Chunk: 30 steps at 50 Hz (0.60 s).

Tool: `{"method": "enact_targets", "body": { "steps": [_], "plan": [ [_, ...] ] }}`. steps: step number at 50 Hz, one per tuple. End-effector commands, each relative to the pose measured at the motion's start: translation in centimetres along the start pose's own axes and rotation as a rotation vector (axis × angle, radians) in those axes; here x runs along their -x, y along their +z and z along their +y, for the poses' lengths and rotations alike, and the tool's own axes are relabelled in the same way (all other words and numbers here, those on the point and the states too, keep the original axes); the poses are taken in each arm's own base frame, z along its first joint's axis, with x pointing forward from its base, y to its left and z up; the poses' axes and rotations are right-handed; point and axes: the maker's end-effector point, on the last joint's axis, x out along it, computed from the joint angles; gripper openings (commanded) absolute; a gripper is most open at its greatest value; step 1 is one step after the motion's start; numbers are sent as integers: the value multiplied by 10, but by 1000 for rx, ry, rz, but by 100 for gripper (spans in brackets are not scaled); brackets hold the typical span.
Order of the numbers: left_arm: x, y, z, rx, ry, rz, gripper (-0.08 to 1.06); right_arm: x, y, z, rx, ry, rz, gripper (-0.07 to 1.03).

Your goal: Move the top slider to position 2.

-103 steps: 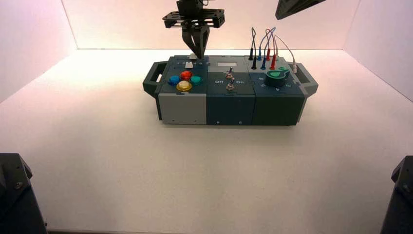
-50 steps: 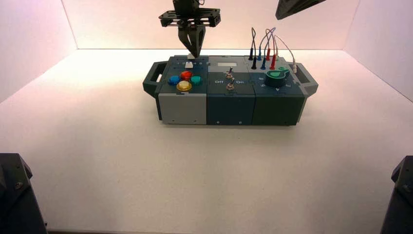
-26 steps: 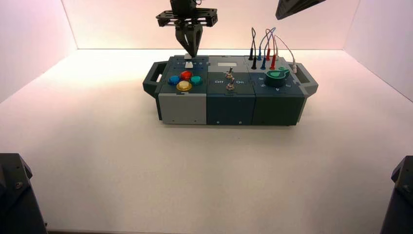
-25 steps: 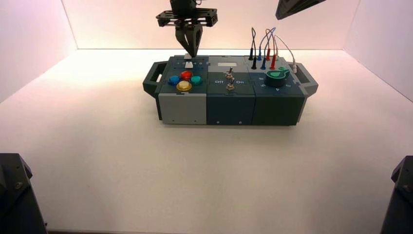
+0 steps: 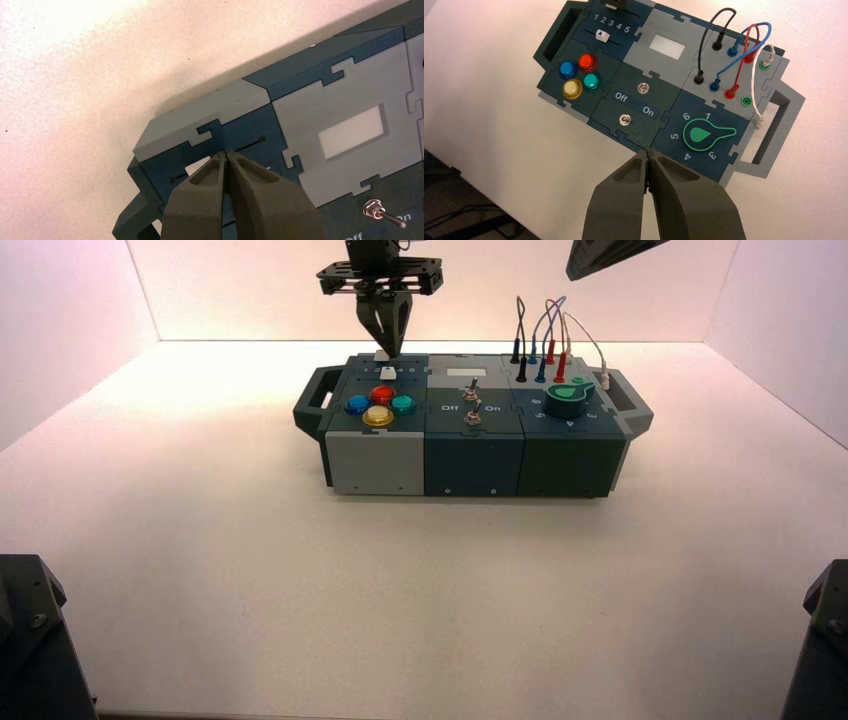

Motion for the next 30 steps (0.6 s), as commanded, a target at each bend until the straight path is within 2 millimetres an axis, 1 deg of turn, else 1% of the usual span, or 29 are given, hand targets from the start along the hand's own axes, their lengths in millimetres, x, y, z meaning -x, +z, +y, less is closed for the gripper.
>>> {"method": "enact_targets", "body": {
  "steps": [1, 30],
  "plan": [
    [21, 9, 2, 0, 2, -48, -3, 6, 9, 3, 6, 6, -33, -2],
    [23, 9, 4, -1, 4, -51, -3, 6, 9, 3, 6, 6, -33, -2]
  ]
}}
